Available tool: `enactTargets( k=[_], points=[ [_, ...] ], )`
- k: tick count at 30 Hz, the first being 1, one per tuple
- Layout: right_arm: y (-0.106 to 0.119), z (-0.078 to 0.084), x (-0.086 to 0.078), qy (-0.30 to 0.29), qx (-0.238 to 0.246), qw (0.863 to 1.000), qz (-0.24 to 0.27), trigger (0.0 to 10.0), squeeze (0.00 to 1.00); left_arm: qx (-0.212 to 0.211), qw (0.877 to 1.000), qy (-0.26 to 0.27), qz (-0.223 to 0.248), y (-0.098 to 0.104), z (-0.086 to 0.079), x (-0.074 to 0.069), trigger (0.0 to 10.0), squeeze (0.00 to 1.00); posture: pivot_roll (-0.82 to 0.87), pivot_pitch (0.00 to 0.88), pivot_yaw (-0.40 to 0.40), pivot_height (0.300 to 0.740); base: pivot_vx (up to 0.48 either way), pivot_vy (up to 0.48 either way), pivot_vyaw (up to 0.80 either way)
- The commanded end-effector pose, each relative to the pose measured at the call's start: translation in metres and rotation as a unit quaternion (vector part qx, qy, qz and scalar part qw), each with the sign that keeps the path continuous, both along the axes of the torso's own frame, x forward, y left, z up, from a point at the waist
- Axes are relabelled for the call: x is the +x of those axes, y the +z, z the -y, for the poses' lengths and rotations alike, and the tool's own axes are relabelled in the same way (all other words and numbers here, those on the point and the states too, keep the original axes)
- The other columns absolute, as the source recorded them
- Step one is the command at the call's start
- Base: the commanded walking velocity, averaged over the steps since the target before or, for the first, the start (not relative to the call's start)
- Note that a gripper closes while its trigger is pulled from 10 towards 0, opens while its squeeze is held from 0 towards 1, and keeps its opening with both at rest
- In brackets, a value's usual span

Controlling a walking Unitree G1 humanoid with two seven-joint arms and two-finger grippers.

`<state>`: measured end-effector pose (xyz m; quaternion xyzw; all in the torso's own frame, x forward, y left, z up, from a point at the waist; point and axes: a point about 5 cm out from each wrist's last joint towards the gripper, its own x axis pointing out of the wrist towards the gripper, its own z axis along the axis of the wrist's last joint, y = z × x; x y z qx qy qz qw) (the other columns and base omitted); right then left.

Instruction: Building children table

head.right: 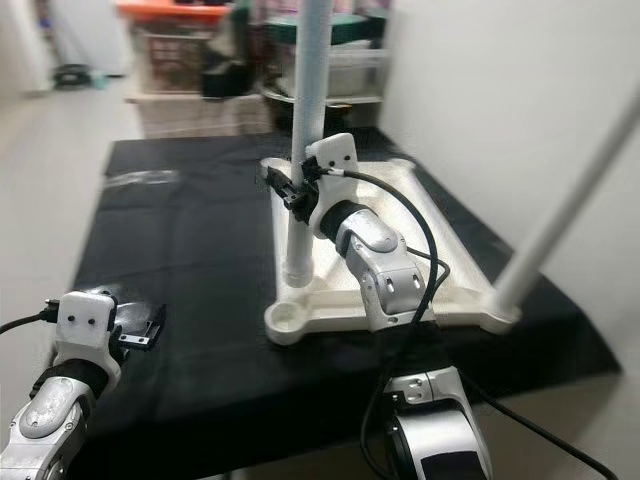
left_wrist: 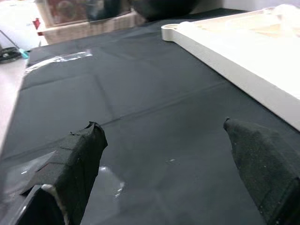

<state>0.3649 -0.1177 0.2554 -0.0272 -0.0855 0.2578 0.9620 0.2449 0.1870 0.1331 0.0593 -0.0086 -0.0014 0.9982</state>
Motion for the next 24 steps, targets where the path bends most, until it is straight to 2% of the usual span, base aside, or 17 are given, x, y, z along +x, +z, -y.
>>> enactTargets(
  k=[1, 7, 10, 11, 12, 14, 16, 17, 20, 24],
  points=[
    [0.002, -0.001, 0.003, 0.006, -0.01, 1.0, -0.001, 10.0, 0.0, 0.001, 1.0, 0.0, -0.008, -0.004, -0.001, -0.001, 10.0, 0.0, 0.06, 0.0, -0.066, 0.74, 0.0, 0.0, 0.0],
    [0.0, -0.001, 0.005, 0.025, -0.019, 0.999, -0.021, 10.0, 0.0, 0.002, 1.0, -0.001, -0.009, -0.005, -0.001, -0.001, 10.0, 0.0, 0.06, 0.0, -0.07, 0.74, 0.0, 0.0, 0.0],
    [-0.001, -0.008, 0.002, 0.077, -0.023, 0.996, -0.034, 10.0, 0.0, 0.002, 1.0, -0.001, -0.009, -0.005, 0.0, -0.001, 10.0, 0.0, 0.07, 0.0, -0.072, 0.74, 0.0, 0.0, 0.0],
    [-0.001, -0.008, 0.002, 0.077, -0.023, 0.996, -0.034, 10.0, 0.0, 0.002, 1.0, -0.001, -0.009, -0.005, 0.0, -0.001, 10.0, 0.0, 0.07, 0.0, -0.072, 0.74, 0.0, 0.0, 0.0],
    [0.0, -0.013, -0.003, 0.117, -0.026, 0.992, -0.033, 10.0, 0.0, 0.002, 1.0, -0.002, -0.01, -0.005, 0.001, -0.002, 10.0, 0.0, 0.06, 0.0, -0.071, 0.74, 0.0, 0.0, 0.0],
    [0.0, -0.013, -0.003, 0.117, -0.026, 0.992, -0.033, 10.0, 0.0, 0.002, 1.0, -0.002, -0.01, -0.005, 0.001, -0.002, 10.0, 0.0, 0.06, 0.0, -0.071, 0.74, 0.0, 0.0, 0.0],
    [-0.001, -0.018, -0.01, 0.183, -0.041, 0.982, -0.03, 10.0, 0.0, 0.001, 1.0, -0.004, -0.01, -0.005, 0.0, -0.003, 10.0, 0.0, 0.07, 0.0, -0.074, 0.74, 0.0, 0.0, 0.0],
    [-0.001, -0.018, -0.01, 0.183, -0.041, 0.982, -0.03, 10.0, 0.0, 0.001, 1.0, -0.004, -0.01, -0.005, 0.0, -0.003, 10.0, 0.0, 0.07, 0.0, -0.074, 0.74, 0.0, 0.0, 0.0],
    [-0.003, -0.016, -0.015, 0.231, -0.061, 0.971, -0.03, 10.0, 0.0, 0.002, 1.0, -0.002, -0.009, -0.005, -0.002, -0.003, 10.0, 0.0, 0.07, 0.0, -0.078, 0.74, 0.0, 0.0, 0.0],
    [-0.007, -0.013, -0.016, 0.247, -0.077, 0.965, -0.03, 10.0, 0.0, 0.0, 1.0, -0.001, -0.009, -0.005, -0.001, -0.004, 10.0, 0.0, 0.08, 0.0, -0.081, 0.74, 0.0, 0.0, 0.0]
  ],
)
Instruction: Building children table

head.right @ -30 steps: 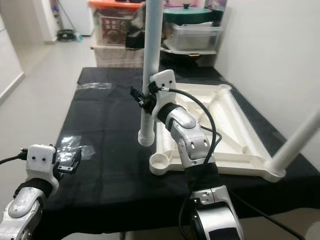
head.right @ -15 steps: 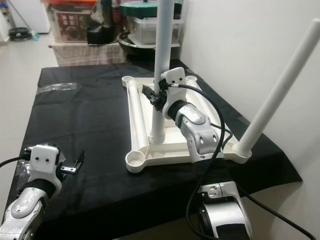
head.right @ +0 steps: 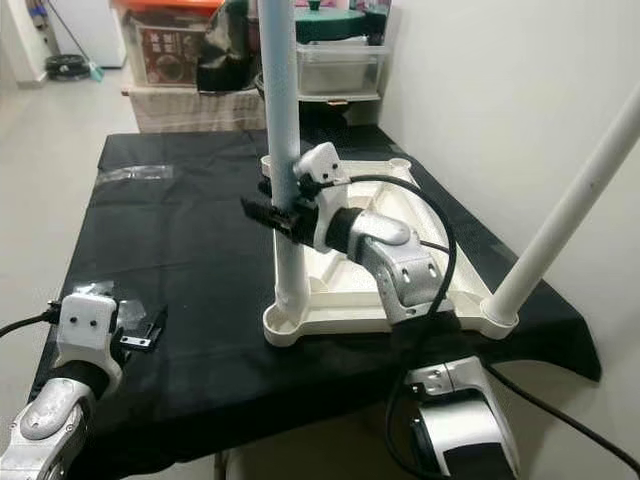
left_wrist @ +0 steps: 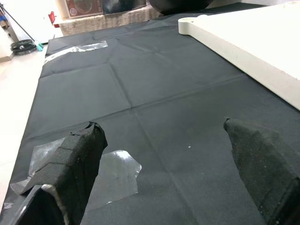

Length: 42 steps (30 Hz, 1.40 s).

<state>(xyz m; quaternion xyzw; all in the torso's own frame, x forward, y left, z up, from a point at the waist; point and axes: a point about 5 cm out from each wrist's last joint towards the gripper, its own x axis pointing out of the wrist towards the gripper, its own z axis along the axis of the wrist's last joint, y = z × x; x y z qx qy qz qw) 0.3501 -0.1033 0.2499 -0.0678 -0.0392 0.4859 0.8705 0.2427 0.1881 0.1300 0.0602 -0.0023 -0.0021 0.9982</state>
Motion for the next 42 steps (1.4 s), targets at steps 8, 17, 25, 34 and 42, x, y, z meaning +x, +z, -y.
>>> enactTargets(
  k=[8, 17, 25, 34, 42],
  points=[
    [-0.015, 0.003, -0.008, 0.042, -0.02, 0.999, -0.013, 10.0, 0.0, -0.002, 1.0, -0.003, -0.006, -0.004, 0.002, -0.003, 10.0, 0.0, 0.07, 0.0, -0.076, 0.74, 0.0, 0.0, 0.0],
    [-0.018, -0.002, -0.006, 0.052, -0.02, 0.998, -0.026, 10.0, 0.0, -0.005, 1.0, -0.004, -0.005, -0.003, 0.002, -0.003, 10.0, 0.0, 0.07, 0.0, -0.085, 0.74, 0.0, 0.0, 0.0],
    [-0.019, -0.014, -0.015, 0.089, -0.021, 0.995, -0.031, 10.0, 0.0, -0.009, 1.0, -0.001, -0.008, -0.005, 0.003, -0.004, 10.0, 0.0, 0.07, 0.0, -0.091, 0.74, 0.0, 0.0, 0.0],
    [-0.028, -0.018, -0.025, 0.108, -0.018, 0.993, -0.051, 10.0, 0.0, -0.011, 1.0, 0.002, -0.01, -0.007, 0.002, -0.004, 10.0, 0.0, 0.07, 0.0, -0.091, 0.74, 0.0, 0.0, 0.0],
    [-0.045, -0.01, -0.01, 0.027, -0.002, 0.994, -0.107, 10.0, 0.0, -0.013, 1.0, 0.0, -0.013, -0.008, 0.003, -0.003, 10.0, 0.0, 0.07, 0.0, -0.087, 0.74, 0.0, 0.0, 0.0]
  ],
)
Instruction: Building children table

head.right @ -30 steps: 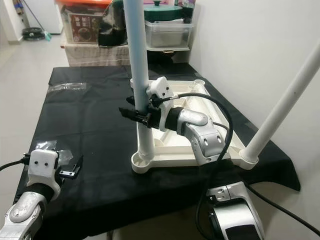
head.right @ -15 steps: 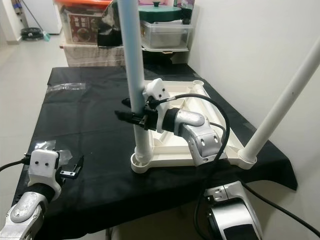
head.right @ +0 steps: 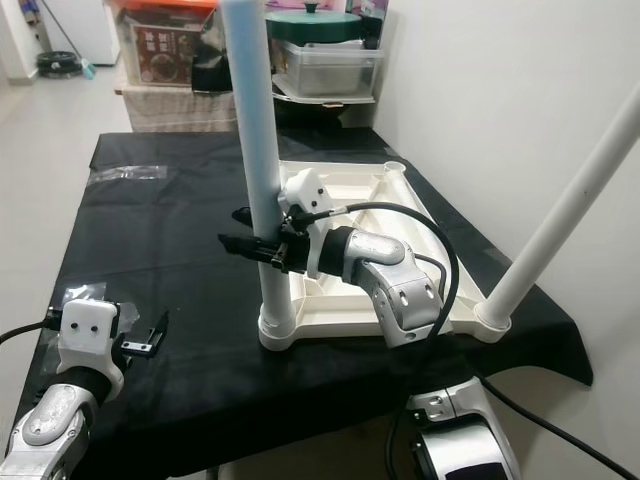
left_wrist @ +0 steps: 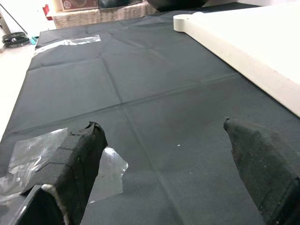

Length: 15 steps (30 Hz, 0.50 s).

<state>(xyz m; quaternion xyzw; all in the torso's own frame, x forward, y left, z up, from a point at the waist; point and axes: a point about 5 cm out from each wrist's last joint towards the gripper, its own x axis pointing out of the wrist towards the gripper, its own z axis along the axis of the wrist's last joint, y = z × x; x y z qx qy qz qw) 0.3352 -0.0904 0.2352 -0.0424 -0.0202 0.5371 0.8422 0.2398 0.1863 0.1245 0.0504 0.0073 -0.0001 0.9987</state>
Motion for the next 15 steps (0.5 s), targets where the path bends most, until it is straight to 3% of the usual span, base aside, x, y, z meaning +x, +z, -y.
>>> enactTargets(
  k=[1, 3, 6, 9, 13, 15],
  points=[
    [-0.03, 0.003, 0.005, -0.03, -0.016, 0.997, -0.075, 10.0, 0.0, -0.003, 1.0, -0.002, -0.003, -0.002, 0.001, 0.0, 10.0, 0.0, 0.07, 0.0, -0.087, 0.74, 0.0, 0.0, 0.0],
    [-0.036, 0.01, 0.013, -0.082, -0.017, 0.992, -0.096, 10.0, 0.0, -0.002, 1.0, -0.001, -0.003, -0.002, 0.0, 0.0, 10.0, 0.0, 0.06, 0.0, -0.086, 0.74, 0.0, 0.0, 0.0],
    [-0.041, 0.013, 0.013, -0.108, -0.012, 0.988, -0.107, 10.0, 0.0, -0.002, 1.0, 0.0, -0.003, -0.002, -0.001, 0.0, 10.0, 0.0, 0.06, 0.0, -0.086, 0.74, 0.0, 0.0, 0.0],
    [-0.043, 0.013, 0.011, -0.111, -0.009, 0.988, -0.108, 10.0, 0.0, -0.002, 1.0, 0.0, -0.003, -0.002, -0.001, 0.0, 10.0, 0.0, 0.06, 0.0, -0.085, 0.74, 0.0, 0.0, 0.0],
    [-0.05, 0.006, -0.007, -0.094, 0.0, 0.99, -0.105, 10.0, 0.0, -0.002, 1.0, -0.002, -0.004, -0.003, 0.0, 0.0, 10.0, 0.0, 0.06, 0.0, -0.08, 0.74, 0.0, 0.0, 0.0],
    [-0.05, 0.004, -0.009, -0.093, 0.001, 0.99, -0.105, 10.0, 0.0, -0.002, 1.0, -0.002, -0.004, -0.003, 0.0, 0.0, 10.0, 0.0, 0.06, 0.0, -0.08, 0.74, 0.0, 0.0, 0.0]
  ],
)
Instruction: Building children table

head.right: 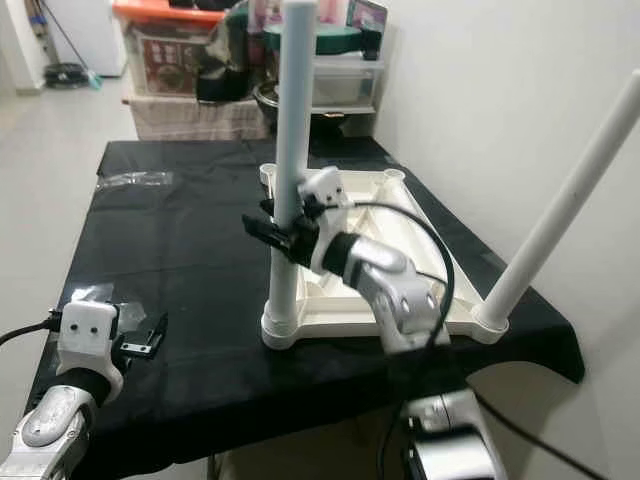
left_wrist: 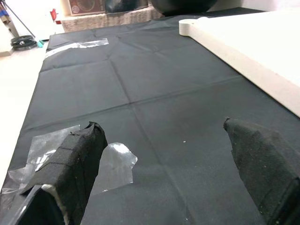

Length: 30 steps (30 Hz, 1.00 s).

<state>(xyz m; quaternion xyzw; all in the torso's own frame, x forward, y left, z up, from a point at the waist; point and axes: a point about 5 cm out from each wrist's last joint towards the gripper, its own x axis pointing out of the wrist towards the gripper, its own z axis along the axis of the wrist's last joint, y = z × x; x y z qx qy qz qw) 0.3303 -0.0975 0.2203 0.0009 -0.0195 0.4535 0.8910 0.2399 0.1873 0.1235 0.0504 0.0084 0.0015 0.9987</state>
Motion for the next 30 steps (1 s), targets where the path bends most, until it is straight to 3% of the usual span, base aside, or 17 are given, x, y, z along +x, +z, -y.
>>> enactTargets(
  k=[1, 6, 15, 20, 22, 23, 26, 27, 29, 30],
  points=[
    [-0.036, -0.005, -0.006, 0.003, -0.03, 0.996, -0.082, 10.0, 0.0, -0.001, 1.0, -0.003, -0.002, -0.002, 0.001, 0.001, 10.0, 0.0, 0.06, 0.0, -0.078, 0.74, 0.0, 0.0, 0.0],
    [-0.042, -0.01, -0.011, -0.017, -0.037, 0.997, -0.07, 10.0, 0.0, -0.001, 1.0, -0.001, 0.0, -0.001, 0.0, 0.002, 10.0, 0.0, 0.06, 0.0, -0.076, 0.74, 0.0, 0.0, 0.0],
    [-0.051, -0.012, -0.015, -0.032, -0.054, 0.994, -0.092, 10.0, 0.0, 0.0, 1.0, -0.003, -0.004, -0.003, 0.0, 0.002, 10.0, 0.0, 0.05, 0.0, -0.077, 0.74, 0.0, 0.0, 0.0],
    [-0.063, -0.006, -0.006, -0.11, -0.087, 0.981, -0.133, 10.0, 0.0, -0.001, 1.0, -0.001, -0.005, -0.004, 0.0, 0.001, 10.0, 0.0, 0.06, 0.0, -0.08, 0.74, 0.0, 0.0, 0.0],
    [-0.074, 0.004, 0.004, -0.198, -0.099, 0.963, -0.156, 10.0, 0.0, 0.0, 1.0, 0.0, -0.006, -0.004, 0.0, 0.001, 10.0, 0.0, 0.05, 0.0, -0.082, 0.74, 0.0, 0.0, 0.0],
    [-0.074, 0.004, 0.004, -0.198, -0.099, 0.963, -0.156, 10.0, 0.0, 0.0, 1.0, 0.0, -0.006, -0.004, 0.0, 0.001, 10.0, 0.0, 0.05, 0.0, -0.082, 0.74, 0.0, 0.0, 0.0],
    [-0.09, 0.023, 0.009, -0.322, -0.102, 0.922, -0.188, 10.0, 0.0, 0.0, 1.0, 0.002, -0.006, -0.004, 0.0, 0.0, 10.0, 0.0, 0.06, 0.0, -0.087, 0.74, 0.0, 0.0, 0.0],
    [-0.09, 0.023, 0.009, -0.322, -0.102, 0.922, -0.188, 10.0, 0.0, 0.0, 1.0, 0.002, -0.006, -0.004, 0.0, 0.0, 10.0, 0.0, 0.06, 0.0, -0.087, 0.74, 0.0, 0.0, 0.0],
    [-0.092, 0.036, 0.01, -0.386, -0.082, 0.901, -0.18, 10.0, 0.0, 0.001, 1.0, 0.006, -0.004, -0.003, -0.002, -0.001, 10.0, 0.0, 0.06, 0.0, -0.087, 0.74, 0.0, 0.0, 0.0],
    [-0.092, 0.036, 0.01, -0.386, -0.082, 0.901, -0.18, 10.0, 0.0, 0.001, 1.0, 0.006, -0.004, -0.003, -0.002, -0.001, 10.0, 0.0, 0.06, 0.0, -0.087, 0.74, 0.0, 0.0, 0.0]
  ],
)
